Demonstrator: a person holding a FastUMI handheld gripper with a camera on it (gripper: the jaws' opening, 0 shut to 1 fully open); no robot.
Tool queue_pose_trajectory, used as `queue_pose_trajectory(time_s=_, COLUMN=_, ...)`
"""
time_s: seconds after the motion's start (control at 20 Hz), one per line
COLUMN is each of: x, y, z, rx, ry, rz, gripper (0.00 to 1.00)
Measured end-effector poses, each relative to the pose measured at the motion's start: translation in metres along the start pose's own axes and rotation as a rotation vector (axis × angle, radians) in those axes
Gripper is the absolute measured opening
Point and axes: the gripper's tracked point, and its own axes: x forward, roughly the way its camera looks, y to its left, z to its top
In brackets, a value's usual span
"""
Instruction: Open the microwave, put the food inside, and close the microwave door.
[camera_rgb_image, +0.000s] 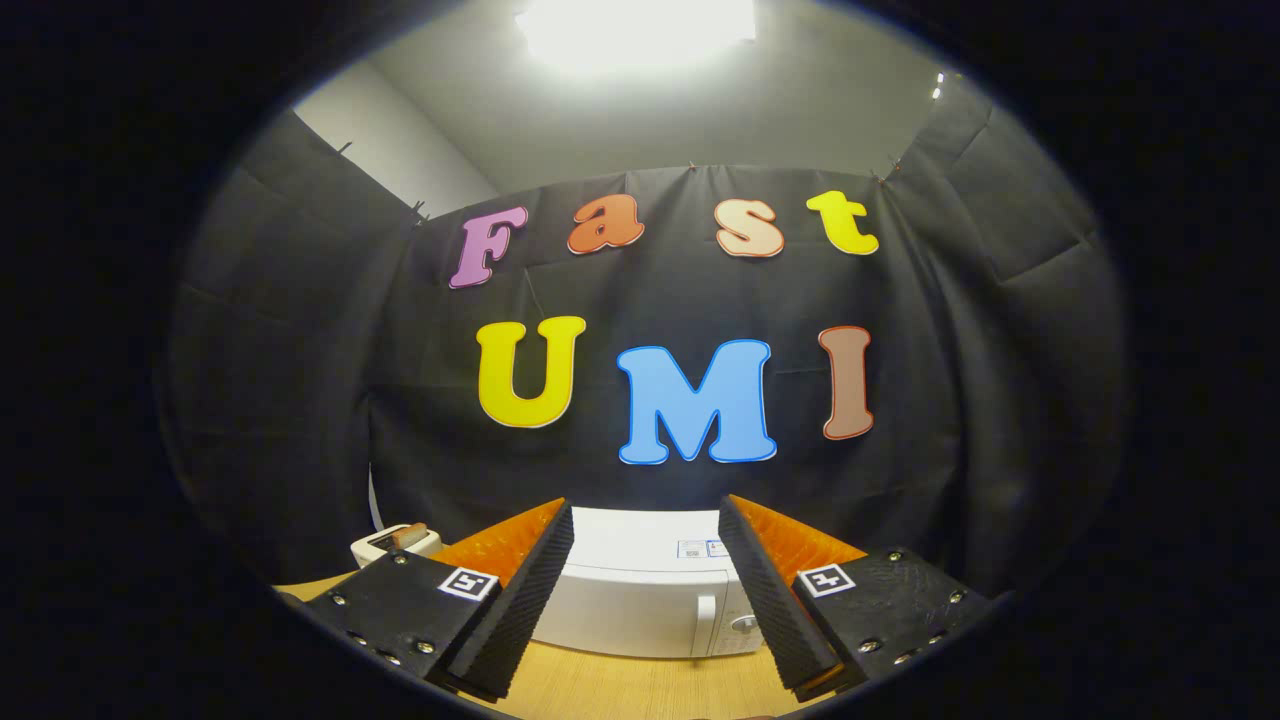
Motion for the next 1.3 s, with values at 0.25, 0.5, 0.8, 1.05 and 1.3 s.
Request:
queue_pose_trajectory(time_s=0.25, x=0.014, y=-0.012, z=-0.043, rx=-0.001, ry=0.015, rz=-0.003, gripper=0.93)
queue_pose_trajectory(time_s=0.5, x=0.036, y=-0.030, z=-0.111, rx=-0.021, ry=0.046, rz=-0.013, gripper=0.94)
queue_pose_trajectory(time_s=0.8, x=0.062, y=-0.051, z=-0.181, rx=0.034, ry=0.128, rz=-0.013, gripper=0.94)
queue_pose_trajectory(time_s=1.05, x=0.087, y=-0.066, z=-0.216, rx=0.009, ry=0.114, rz=-0.028, gripper=0.94)
queue_pose_trajectory(time_s=1.3, x=0.109, y=-0.066, z=-0.270, rx=0.117, ry=0.184, rz=0.030, gripper=0.94)
